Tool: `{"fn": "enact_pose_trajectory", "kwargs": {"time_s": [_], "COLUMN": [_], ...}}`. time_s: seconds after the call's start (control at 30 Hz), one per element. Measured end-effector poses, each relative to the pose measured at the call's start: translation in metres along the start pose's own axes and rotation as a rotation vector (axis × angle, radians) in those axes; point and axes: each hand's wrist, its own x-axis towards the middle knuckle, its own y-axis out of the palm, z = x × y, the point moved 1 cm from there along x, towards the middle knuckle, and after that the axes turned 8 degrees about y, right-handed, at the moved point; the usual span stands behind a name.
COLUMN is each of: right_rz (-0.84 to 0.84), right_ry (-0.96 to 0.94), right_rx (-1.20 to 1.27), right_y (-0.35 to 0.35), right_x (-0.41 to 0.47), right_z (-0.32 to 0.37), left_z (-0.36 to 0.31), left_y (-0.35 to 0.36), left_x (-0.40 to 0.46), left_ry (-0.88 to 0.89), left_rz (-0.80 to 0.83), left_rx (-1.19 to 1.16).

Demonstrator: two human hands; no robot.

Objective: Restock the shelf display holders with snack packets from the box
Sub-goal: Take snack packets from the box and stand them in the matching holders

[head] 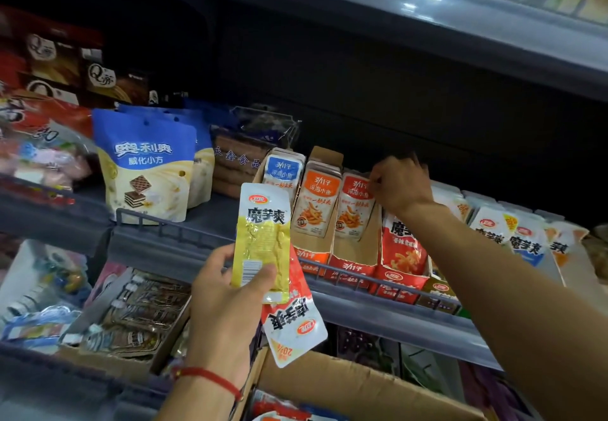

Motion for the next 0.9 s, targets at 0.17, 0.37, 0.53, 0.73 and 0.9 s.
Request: {"fn": "enact_pose_trajectory", "kwargs": {"time_s": [0.17,0.37,0.53,0.73,0.9], "right_rz": [-0.054,0.026,0.493,0.576,-0.035], "right_ry": [-0.037,-0.122,0.026,0.237,0.189], "right_rx": [-0.082,0.453,0.643,0.826,0.524], "right_y": [-0.003,-0.047,-0.082,-0.08,-0.112], "right_x": [-0.006,-0.078,-0.145,-0.151,-0.139], "right_z": [0.004,0.031,0.034,-0.023,-0.097], "left_z": [0.0,-0.002,0.002,0.029,0.031], "left_y": [0.003,0.01,0.029,0.047,0.045], "left_x": [-0.002,-0.008,-0.03,-0.052,-0.057], "left_ry": [0.009,0.065,0.709,1.098,0.877], "left_rz": [0.004,0.084,0.177,0.432,0.325], "left_rx": [-0.003,0.011,0.601,0.881,0.846]}}
